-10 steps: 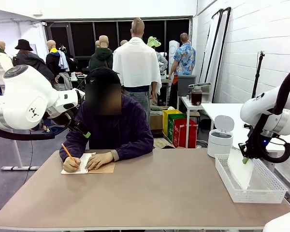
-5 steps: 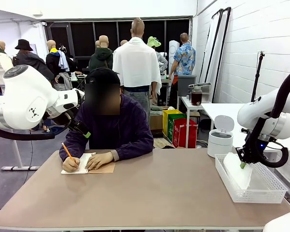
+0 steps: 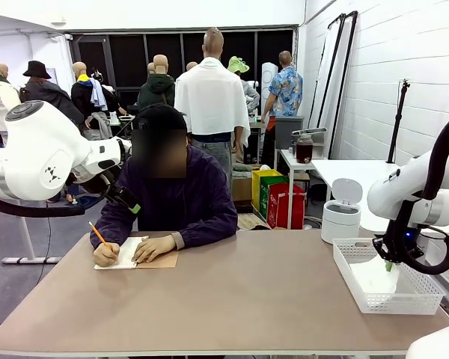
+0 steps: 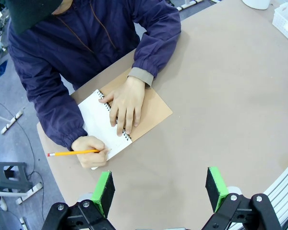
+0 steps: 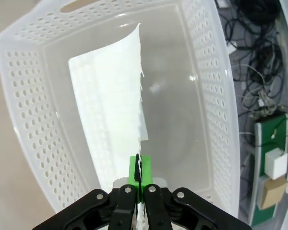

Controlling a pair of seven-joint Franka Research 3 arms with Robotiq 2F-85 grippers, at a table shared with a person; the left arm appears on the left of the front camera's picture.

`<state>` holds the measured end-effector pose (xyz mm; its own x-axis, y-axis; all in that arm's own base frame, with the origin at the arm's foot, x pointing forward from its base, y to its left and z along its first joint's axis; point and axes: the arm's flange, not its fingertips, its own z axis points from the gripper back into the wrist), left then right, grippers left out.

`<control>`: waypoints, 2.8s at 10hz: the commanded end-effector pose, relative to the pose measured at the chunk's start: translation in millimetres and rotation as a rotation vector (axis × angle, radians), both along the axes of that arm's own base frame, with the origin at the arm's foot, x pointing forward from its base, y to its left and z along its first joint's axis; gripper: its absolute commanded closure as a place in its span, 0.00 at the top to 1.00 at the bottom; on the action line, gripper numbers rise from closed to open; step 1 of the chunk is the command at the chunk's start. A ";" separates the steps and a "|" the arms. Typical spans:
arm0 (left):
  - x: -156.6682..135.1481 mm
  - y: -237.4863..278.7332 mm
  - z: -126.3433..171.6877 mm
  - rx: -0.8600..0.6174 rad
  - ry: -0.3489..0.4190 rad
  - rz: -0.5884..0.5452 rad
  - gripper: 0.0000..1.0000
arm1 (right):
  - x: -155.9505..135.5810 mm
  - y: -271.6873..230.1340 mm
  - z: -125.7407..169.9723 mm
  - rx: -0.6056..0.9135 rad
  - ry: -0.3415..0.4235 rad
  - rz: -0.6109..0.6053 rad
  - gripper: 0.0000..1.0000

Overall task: Sort the paper based on its condition.
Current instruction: If a person hands you a paper, place it in the Organizing basket , and if it's crumpled, put it in the Trash can.

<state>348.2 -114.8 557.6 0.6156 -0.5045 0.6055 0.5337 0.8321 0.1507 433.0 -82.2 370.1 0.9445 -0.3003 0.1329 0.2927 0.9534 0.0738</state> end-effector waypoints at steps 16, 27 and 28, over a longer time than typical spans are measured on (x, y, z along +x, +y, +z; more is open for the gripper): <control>1.6 0.6 0.6 -0.004 -0.003 0.000 1.00 | -2.4 54.2 11.7 -0.382 0.126 -0.091 1.00; 1.6 0.6 0.6 -0.004 -0.003 0.000 1.00 | -6.2 65.8 80.1 -0.261 0.012 -0.035 1.00; 1.6 0.6 0.6 -0.004 -0.003 0.000 1.00 | -23.2 90.2 133.6 -0.207 -0.117 0.129 1.00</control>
<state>348.3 -114.8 557.5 0.6156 -0.5045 0.6053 0.5338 0.8321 0.1506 432.1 -10.6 442.8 0.9388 -0.2636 0.2219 0.3095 0.9281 -0.2070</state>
